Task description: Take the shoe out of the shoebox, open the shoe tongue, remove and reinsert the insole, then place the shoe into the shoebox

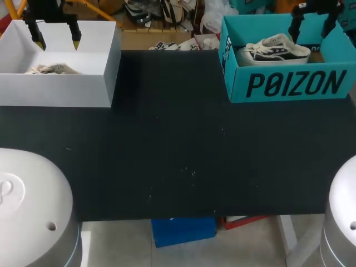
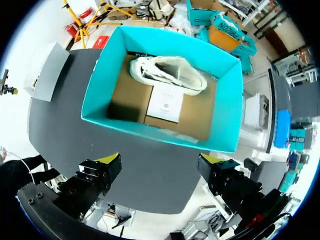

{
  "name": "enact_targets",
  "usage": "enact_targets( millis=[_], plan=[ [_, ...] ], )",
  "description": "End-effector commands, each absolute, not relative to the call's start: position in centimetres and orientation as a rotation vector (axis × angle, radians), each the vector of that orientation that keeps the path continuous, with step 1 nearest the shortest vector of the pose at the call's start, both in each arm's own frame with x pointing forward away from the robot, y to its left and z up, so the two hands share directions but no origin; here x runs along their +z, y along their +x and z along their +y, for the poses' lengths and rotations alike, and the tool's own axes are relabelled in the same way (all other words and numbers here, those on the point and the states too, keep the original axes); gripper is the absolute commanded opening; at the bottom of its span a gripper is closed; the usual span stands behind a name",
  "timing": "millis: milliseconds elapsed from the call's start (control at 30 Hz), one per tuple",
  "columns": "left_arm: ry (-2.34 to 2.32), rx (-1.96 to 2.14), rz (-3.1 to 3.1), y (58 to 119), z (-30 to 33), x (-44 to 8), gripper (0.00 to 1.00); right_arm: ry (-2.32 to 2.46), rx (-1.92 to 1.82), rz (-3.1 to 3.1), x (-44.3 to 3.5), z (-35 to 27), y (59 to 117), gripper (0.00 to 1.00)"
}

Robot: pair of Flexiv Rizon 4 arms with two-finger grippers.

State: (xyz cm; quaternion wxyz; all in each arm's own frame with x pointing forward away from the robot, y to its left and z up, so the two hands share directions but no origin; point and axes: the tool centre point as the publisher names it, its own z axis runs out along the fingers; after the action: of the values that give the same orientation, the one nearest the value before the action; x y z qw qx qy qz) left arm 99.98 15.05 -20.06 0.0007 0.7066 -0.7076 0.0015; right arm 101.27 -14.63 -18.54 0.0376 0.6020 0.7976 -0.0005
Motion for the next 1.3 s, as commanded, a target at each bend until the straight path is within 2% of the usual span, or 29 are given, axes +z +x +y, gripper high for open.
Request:
enact_targets(
  millis=[33,300,400,467,767,1167,1200,1233,1267,1300],
  plan=[
    [2.22,0.002,-2.222,100.0,15.0,-20.0,1.0,0.811,0.099,2.764,-18.1,-14.7,100.2,1.0],
    [2.22,0.002,-2.222,100.0,15.0,-20.0,1.0,0.811,0.099,2.764,-18.1,-14.7,100.2,1.0],
    [2.22,0.002,-2.222,100.0,15.0,-20.0,1.0,0.125,0.087,2.903,-17.9,-14.7,101.7,1.0],
    [2.22,0.002,-2.222,100.0,15.0,-20.0,1.0,-0.281,0.205,2.923,-16.8,-14.9,101.7,1.0],
    [2.22,0.002,-2.222,100.0,15.0,-20.0,1.0,-0.281,0.205,2.923,-16.8,-14.9,101.7,1.0],
    [2.22,0.002,-2.222,100.0,15.0,-20.0,1.0,-0.408,0.08,2.974,-20.5,-13.2,107.0,0.98],
    [2.22,0.002,-2.222,100.0,15.0,-20.0,1.0,-0.412,0.077,2.974,-20.8,-13.1,107.5,0.83],
    [2.22,0.002,-2.222,100.0,15.0,-20.0,1.0,-0.411,0.079,2.972,-21.1,-13.0,108.0,0.55],
    [2.22,0.002,-2.222,100.0,15.0,-20.0,1.0,-0.414,0.077,2.975,-21.5,-12.8,108.4,0.5],
    [2.22,0.002,-2.222,100.0,15.0,-20.0,1.0,-0.43,0.067,2.983,-21.8,-12.7,108.8,0.76]
  ],
)
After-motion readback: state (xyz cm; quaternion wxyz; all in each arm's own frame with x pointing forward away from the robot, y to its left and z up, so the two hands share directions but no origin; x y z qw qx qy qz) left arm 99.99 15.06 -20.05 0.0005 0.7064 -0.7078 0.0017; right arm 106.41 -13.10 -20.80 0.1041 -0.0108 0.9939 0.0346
